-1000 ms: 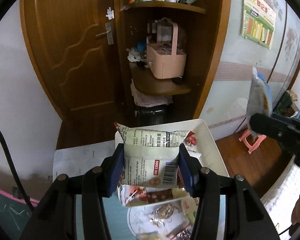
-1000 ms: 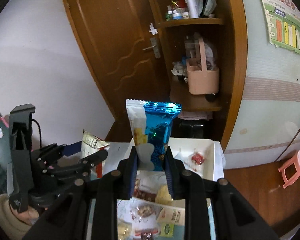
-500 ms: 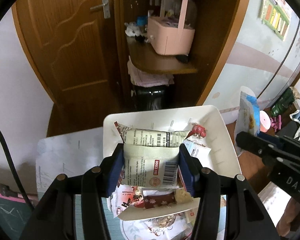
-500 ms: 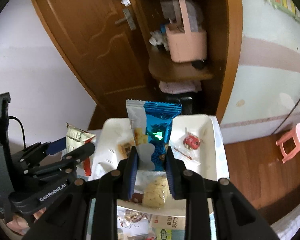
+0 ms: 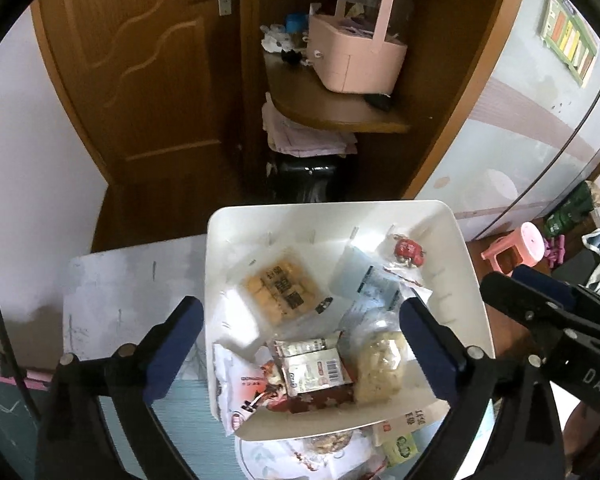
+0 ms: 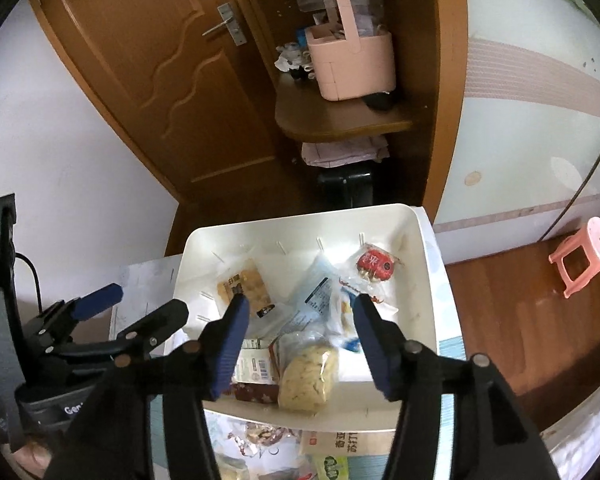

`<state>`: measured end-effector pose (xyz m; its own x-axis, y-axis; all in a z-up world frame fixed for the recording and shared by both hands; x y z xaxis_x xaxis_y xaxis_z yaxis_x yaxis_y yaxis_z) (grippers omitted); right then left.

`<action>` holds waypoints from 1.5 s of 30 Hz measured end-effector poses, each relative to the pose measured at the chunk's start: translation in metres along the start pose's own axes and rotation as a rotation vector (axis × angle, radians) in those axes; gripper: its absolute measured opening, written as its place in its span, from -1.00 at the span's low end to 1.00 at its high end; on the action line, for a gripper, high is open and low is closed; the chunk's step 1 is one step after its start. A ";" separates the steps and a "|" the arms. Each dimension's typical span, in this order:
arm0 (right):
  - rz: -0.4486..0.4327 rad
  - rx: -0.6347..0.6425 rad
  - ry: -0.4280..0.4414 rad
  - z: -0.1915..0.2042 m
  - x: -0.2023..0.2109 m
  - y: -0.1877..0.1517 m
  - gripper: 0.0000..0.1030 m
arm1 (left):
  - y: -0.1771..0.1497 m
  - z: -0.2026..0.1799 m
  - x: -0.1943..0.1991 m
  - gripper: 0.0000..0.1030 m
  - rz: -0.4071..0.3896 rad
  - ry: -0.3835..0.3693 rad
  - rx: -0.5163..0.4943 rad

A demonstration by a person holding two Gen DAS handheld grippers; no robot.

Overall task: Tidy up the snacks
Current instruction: 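Move both tools back down over the snacks on the table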

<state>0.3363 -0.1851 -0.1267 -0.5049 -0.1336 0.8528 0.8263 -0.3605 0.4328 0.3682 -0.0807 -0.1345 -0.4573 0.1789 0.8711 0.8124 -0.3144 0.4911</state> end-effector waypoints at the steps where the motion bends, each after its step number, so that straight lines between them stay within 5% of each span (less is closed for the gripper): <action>1: 0.000 0.001 0.001 0.000 0.001 -0.001 0.07 | -0.001 0.000 0.002 0.92 -0.003 0.004 -0.002; 26: -0.029 0.032 0.016 0.008 0.044 -0.024 0.07 | -0.031 -0.010 0.063 0.93 -0.034 0.002 0.019; 45: -0.090 0.107 0.118 0.030 0.128 -0.065 0.07 | -0.064 -0.022 0.179 0.93 -0.208 0.121 -0.014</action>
<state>0.2259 -0.1511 -0.0367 -0.5982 -0.2147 0.7721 0.7954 -0.2767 0.5393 0.2264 -0.0495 -0.0096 -0.6554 0.1283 0.7443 0.6912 -0.2953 0.6596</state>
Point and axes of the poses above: each gripper's, at about its wrist camera, not at the fingertips, and x roughly against the way its jaws point, z to its left, y to its top, the point moved 8 cm from there along -x, roughly the way its jaws point, and after that the axes turned 10 degrees about -x, right-handed, at the moved point
